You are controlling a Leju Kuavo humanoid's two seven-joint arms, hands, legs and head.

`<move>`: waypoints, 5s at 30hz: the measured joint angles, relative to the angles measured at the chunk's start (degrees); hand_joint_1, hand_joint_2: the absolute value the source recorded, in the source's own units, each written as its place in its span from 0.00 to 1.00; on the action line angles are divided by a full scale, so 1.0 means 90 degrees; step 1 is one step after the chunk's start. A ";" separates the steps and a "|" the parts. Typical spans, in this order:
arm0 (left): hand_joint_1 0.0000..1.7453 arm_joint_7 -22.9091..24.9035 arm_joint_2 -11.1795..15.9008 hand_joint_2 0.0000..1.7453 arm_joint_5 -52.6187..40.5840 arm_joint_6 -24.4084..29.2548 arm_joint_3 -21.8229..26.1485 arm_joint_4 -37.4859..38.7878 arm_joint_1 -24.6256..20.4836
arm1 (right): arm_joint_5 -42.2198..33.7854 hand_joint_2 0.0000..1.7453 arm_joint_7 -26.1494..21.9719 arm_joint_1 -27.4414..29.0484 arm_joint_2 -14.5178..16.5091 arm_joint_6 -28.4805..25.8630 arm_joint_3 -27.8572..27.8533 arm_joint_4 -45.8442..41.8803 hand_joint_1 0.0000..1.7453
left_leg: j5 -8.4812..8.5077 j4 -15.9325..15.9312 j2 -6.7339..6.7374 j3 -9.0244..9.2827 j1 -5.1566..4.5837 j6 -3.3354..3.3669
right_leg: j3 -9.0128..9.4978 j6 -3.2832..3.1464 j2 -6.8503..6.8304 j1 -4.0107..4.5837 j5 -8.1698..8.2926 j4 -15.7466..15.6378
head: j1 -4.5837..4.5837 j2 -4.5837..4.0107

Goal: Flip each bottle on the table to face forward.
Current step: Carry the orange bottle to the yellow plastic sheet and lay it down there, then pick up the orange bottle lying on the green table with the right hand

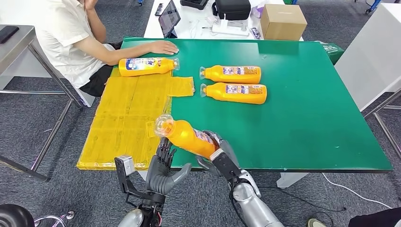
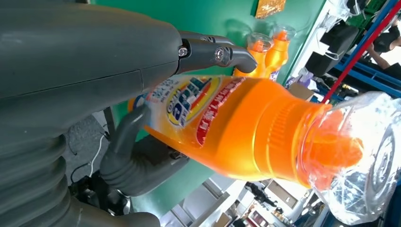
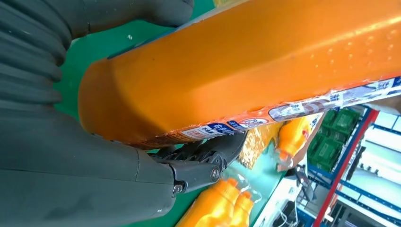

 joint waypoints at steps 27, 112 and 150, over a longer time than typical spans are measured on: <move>1.00 -0.0183 -0.0037 1.00 0.0390 0.0949 -0.0038 0.0372 -0.0642 | -0.0044 1.00 -0.0027 -0.0108 0.0332 0.0007 0.1456 0.0231 1.00 | 0.0001 0.0000 0.0001 -0.0011 0.0001 -0.0001 | -0.0013 0.0000 -0.0001 0.0001 0.0000 0.0001 | 0.0001 0.0000; 0.26 0.1737 0.0529 1.00 -0.9718 -0.0494 0.1752 0.5269 -0.3918 | -0.1079 0.00 -0.0307 0.1112 -0.0070 -0.3175 0.1604 -0.4673 0.00 | 0.0022 0.0000 -0.0023 -0.0031 0.0002 0.0001 | -0.0023 -0.0001 -0.0021 0.0000 0.0003 0.0005 | 0.0000 0.0000; 0.00 0.0394 0.0224 0.00 -0.8170 -0.2151 0.1612 0.5175 -0.3819 | -0.1172 0.00 -0.0306 0.1119 -0.0160 -0.3083 0.1609 -0.4478 0.00 | 0.0022 0.0000 -0.0027 -0.0013 0.0001 0.0001 | -0.0002 -0.0001 -0.0032 0.0000 0.0002 0.0005 | 0.0001 0.0000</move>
